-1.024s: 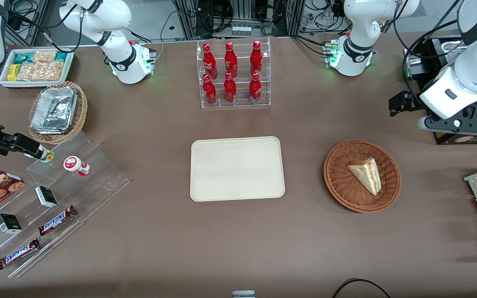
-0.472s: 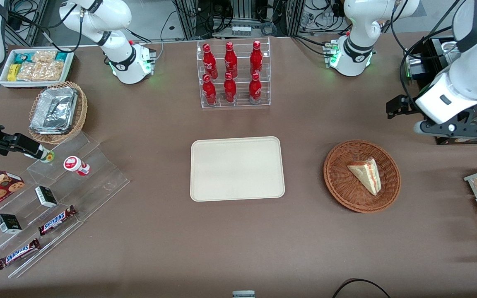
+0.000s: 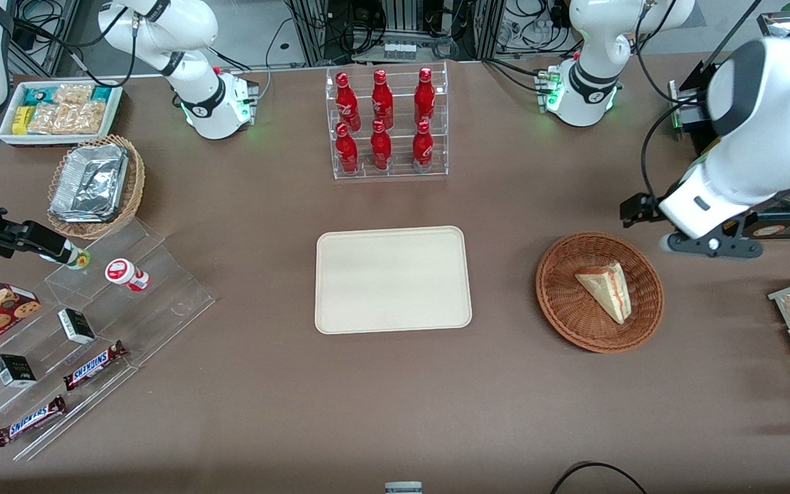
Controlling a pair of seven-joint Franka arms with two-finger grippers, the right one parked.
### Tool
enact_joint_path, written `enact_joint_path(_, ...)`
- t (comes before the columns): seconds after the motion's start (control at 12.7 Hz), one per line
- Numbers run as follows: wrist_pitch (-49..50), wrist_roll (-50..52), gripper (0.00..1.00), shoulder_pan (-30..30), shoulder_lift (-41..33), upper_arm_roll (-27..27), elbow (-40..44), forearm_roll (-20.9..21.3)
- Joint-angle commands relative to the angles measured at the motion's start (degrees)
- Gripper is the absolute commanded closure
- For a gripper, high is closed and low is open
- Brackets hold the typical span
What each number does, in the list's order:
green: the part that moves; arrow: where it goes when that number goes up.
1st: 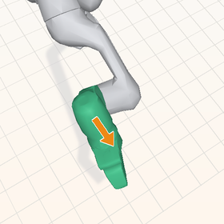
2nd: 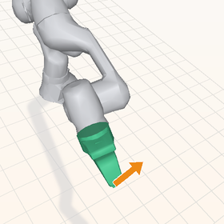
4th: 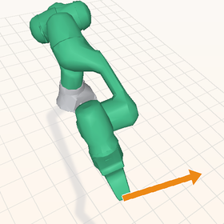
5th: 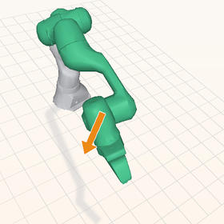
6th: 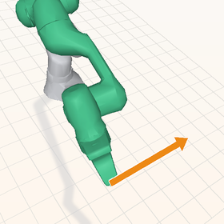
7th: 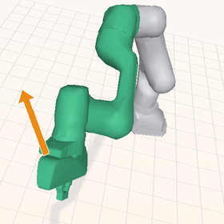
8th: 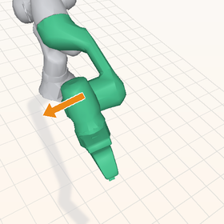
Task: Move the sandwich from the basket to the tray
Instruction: 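Move the left gripper over the wicker basket toward the wrapped sandwich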
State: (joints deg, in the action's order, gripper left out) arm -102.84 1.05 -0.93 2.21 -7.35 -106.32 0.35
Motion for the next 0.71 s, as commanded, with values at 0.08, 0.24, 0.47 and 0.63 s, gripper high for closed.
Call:
enact_joint_path(0.08,-10.9,-0.1,0.0,1.5,-0.7,0.1,-8.6,-0.1)
enact_joint_path(0.24,-16.8,-0.1,0.0,1.5,0.5,0.1,-12.1,-0.2)
enact_joint_path(0.47,-23.7,0.0,0.0,2.0,1.6,0.1,-15.9,-0.2)
enact_joint_path(0.63,-27.7,0.7,0.0,2.7,2.5,0.1,-17.9,-0.2)
